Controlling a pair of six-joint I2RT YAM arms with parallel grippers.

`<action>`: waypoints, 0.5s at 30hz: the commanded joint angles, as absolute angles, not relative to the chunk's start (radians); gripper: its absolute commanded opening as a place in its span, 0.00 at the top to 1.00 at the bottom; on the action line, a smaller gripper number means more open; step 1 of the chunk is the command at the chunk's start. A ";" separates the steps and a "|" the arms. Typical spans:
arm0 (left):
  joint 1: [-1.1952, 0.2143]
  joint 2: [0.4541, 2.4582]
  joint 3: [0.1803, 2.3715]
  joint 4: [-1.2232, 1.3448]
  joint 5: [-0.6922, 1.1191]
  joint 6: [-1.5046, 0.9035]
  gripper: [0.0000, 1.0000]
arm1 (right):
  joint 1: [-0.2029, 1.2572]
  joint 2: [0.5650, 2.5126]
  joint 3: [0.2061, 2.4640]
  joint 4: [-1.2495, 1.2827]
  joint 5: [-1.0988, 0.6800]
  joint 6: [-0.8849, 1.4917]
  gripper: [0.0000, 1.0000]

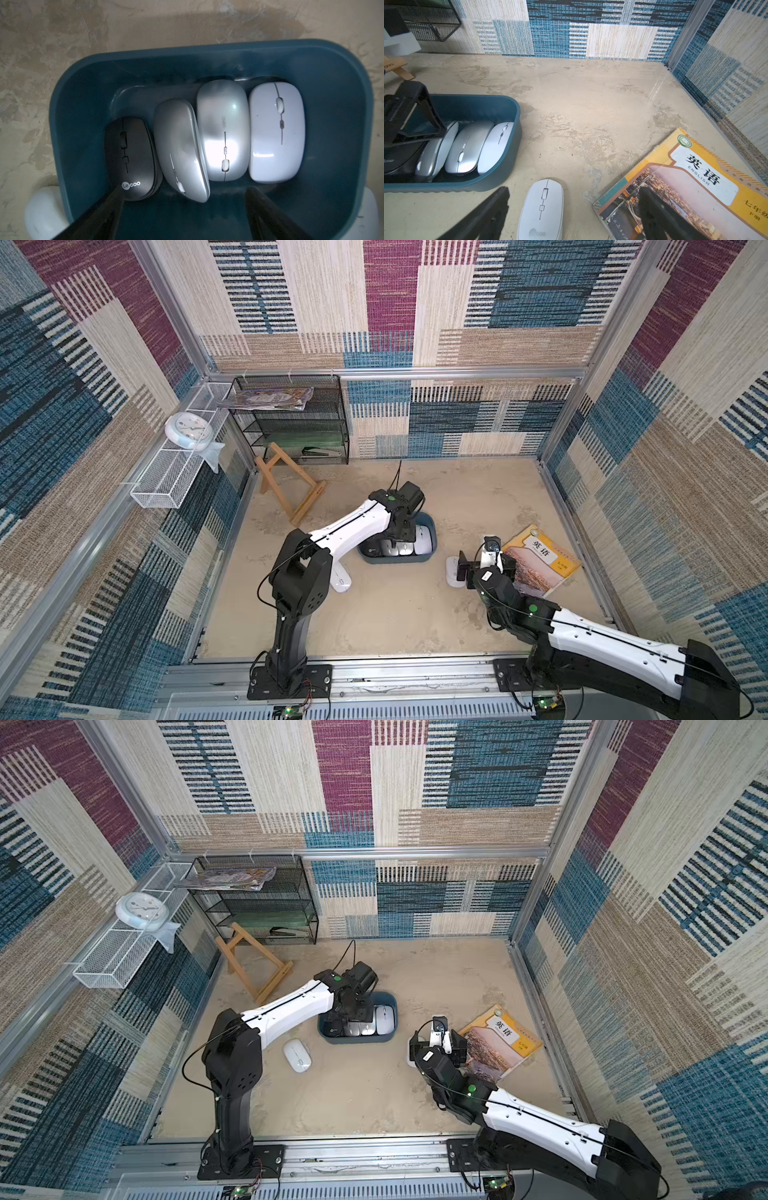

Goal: Take out the mouse from the storage box
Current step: Pick up the mouse from the storage box.

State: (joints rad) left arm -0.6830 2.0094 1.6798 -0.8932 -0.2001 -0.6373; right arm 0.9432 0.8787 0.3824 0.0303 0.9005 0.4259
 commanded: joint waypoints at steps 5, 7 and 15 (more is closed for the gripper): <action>-0.683 2.056 1.699 -0.910 -0.222 -0.647 0.12 | 0.940 0.905 0.393 0.060 0.908 0.429 0.01; -0.683 2.072 1.706 -0.910 -0.226 -0.645 0.13 | 0.938 0.907 0.391 0.063 0.910 0.433 0.01; -0.681 2.112 1.717 -0.900 -0.232 -0.649 0.17 | 0.927 0.923 0.393 0.071 0.899 0.431 0.01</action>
State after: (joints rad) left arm -0.6830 2.1059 1.7092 -0.8978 -0.2100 -0.6453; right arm 0.9283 0.9188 0.3866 0.0437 0.8963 0.4263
